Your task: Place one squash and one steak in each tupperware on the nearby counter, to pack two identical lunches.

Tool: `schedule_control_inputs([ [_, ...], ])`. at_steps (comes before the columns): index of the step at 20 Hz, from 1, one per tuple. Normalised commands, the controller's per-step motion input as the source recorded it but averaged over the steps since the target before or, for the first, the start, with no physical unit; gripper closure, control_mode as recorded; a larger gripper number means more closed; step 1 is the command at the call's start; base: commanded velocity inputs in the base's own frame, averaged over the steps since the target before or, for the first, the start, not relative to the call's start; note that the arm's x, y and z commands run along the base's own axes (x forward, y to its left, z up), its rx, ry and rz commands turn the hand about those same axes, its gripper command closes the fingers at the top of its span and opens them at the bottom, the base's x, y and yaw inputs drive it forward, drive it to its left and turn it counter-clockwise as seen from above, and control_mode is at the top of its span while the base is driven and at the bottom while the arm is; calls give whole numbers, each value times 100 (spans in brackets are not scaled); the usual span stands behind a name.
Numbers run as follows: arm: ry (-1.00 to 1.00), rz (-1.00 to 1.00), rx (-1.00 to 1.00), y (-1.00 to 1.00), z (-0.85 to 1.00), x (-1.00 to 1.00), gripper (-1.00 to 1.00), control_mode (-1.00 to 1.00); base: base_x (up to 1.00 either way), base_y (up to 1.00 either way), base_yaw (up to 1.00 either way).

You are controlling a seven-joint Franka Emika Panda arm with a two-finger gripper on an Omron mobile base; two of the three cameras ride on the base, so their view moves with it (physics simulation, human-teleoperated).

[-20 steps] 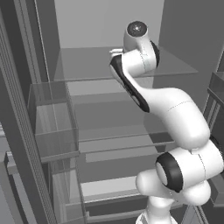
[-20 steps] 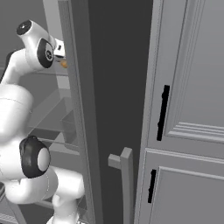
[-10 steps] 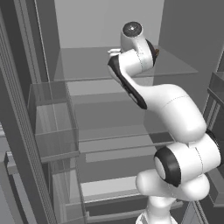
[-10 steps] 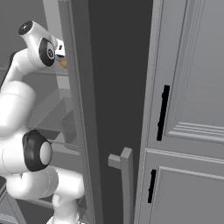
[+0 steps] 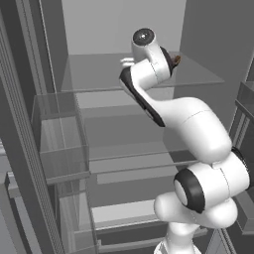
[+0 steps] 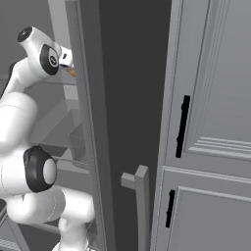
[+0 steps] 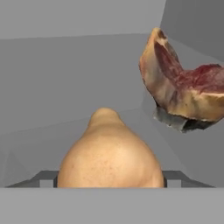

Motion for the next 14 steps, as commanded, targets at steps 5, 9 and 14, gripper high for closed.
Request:
schedule_control_inputs([
  [5, 0, -8, 0, 5, -7, -6, 100, -100, 0, 0, 0],
  [9, -6, -6, 0, -5, 1, -93, 100, -100, 0, 0, 0],
  [14, -8, 6, 2, -2, 0, -100, 100, -100, 0, 0, 0],
])
